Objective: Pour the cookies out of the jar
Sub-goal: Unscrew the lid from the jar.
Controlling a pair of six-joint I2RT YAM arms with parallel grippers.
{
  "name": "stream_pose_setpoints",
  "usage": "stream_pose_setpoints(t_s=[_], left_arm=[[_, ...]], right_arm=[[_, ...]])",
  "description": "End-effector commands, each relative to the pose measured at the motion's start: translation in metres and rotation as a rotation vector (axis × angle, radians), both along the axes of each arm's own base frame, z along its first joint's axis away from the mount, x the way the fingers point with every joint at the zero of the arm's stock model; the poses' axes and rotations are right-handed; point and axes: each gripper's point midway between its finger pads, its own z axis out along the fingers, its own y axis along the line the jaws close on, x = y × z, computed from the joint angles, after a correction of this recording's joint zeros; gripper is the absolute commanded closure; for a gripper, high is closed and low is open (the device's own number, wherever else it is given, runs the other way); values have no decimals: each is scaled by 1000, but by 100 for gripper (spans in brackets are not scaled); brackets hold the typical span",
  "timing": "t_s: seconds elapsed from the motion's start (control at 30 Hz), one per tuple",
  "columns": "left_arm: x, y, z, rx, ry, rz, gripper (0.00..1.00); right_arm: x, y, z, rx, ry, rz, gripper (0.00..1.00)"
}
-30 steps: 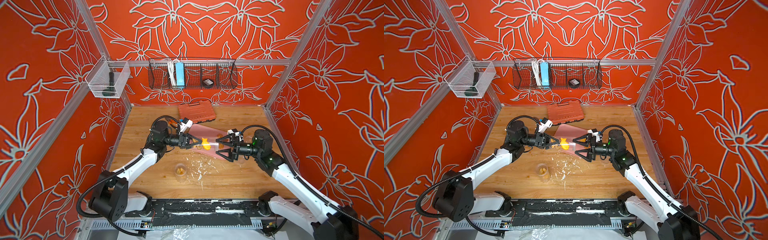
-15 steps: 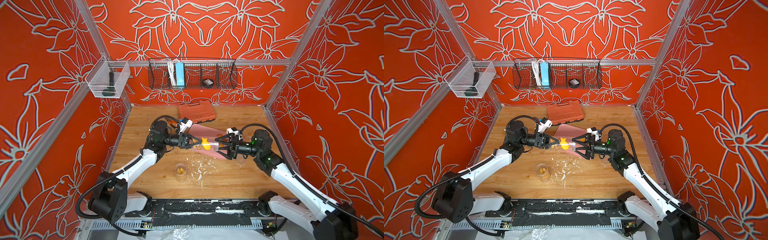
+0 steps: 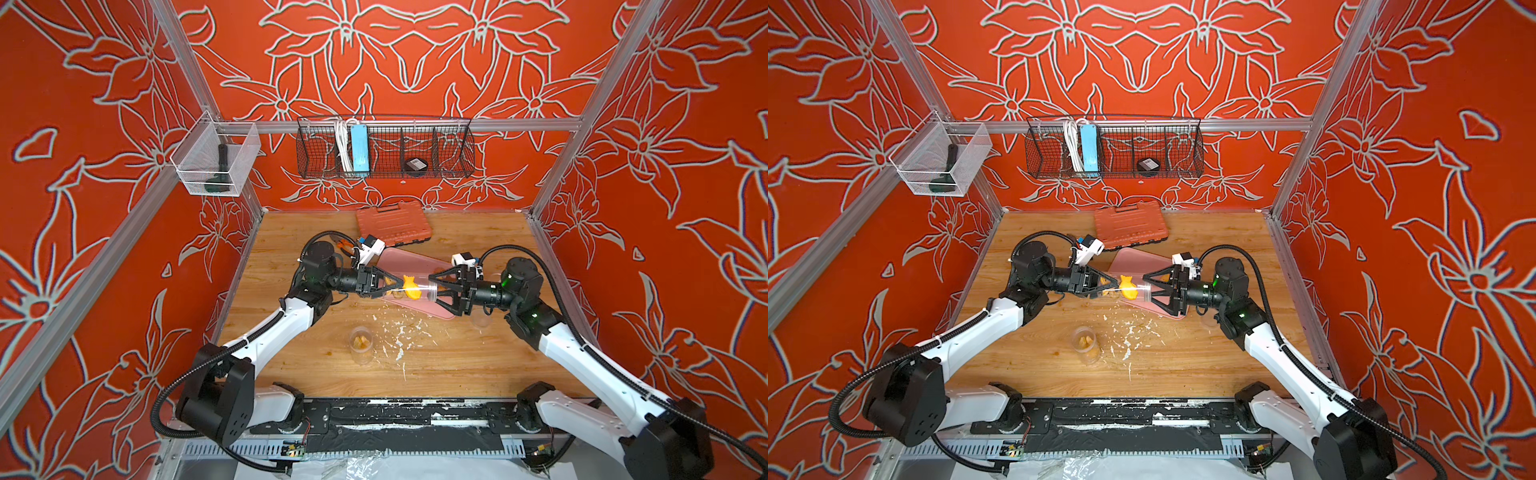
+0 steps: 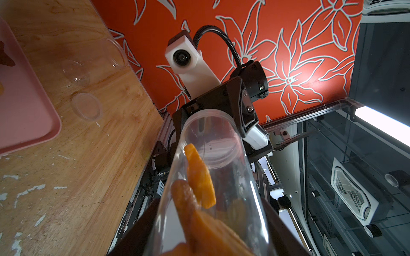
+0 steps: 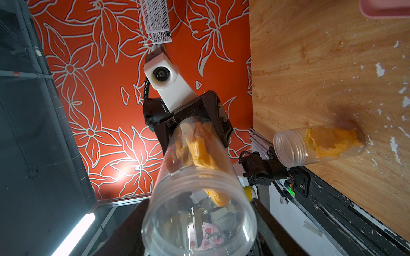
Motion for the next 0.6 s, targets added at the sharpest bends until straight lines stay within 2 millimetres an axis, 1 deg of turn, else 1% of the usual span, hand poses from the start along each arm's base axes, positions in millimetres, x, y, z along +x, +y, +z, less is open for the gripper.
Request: stream_pose_setpoints(t_s=[0.0,0.13,0.4,0.57], left_arm=[[-9,1,20,-28,-66,-28,43],[-9,1,19,-26,-59,-26,43],[-6,1,16,-25,-31,-25,43],[-5,1,16,-25,-27,-22,43]], right_arm=[[1,0,9,23,-68,8,33],[3,-2,10,7,-140,16,35],[6,-8,2,-31,-289,57,42],[7,-10,1,-64,-400,94,50]])
